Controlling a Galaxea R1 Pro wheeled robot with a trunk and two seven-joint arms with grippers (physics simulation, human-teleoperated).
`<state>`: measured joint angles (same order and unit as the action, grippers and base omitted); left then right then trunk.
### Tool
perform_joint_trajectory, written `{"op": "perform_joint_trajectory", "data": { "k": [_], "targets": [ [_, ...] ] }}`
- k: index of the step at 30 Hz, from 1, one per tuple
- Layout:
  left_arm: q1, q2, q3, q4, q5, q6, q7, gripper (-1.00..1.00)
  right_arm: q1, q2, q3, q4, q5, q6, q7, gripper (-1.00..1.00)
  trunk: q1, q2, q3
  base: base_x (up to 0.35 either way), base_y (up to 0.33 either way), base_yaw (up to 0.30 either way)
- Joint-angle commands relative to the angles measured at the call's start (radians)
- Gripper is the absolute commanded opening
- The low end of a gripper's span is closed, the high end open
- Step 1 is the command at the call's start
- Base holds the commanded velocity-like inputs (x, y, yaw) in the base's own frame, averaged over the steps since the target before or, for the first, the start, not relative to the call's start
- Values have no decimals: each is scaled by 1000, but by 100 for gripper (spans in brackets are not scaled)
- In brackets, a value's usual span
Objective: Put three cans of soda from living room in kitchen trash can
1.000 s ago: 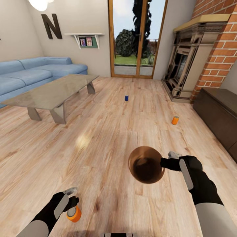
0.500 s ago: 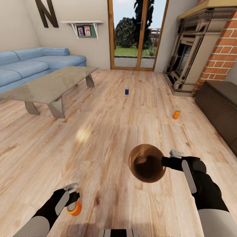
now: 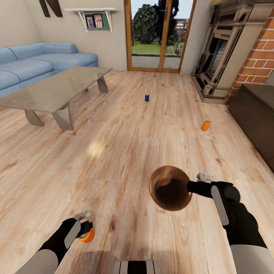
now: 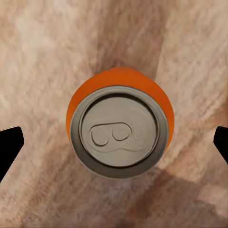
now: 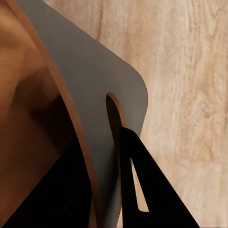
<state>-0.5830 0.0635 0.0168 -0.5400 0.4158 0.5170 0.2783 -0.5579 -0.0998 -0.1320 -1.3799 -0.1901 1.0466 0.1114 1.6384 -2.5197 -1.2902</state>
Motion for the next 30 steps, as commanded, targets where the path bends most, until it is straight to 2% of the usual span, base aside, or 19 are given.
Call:
{"op": "perform_joint_trajectory", "data": {
  "k": [1,14,24,30],
  "targets": [
    [0,-1,0,0,0,0,0,100,0,0,0,-2,-23,1,4,-100,0,0,-4,0,0,0],
    [-21,-1,0,0,0,0,-2,100,2,0,0,-11,-23,1,4,-100,6,-3,-54,0,0,0],
    [-26,-5,-2,-1,0,0,-1,100,4,0,0,-14,-23,1,4,-100,6,-3,-54,0,0,0],
    [-26,-7,-2,-2,1,0,-1,100,4,0,0,-15,-23,1,4,-100,9,-5,-77,0,0,0]
  ]
}}
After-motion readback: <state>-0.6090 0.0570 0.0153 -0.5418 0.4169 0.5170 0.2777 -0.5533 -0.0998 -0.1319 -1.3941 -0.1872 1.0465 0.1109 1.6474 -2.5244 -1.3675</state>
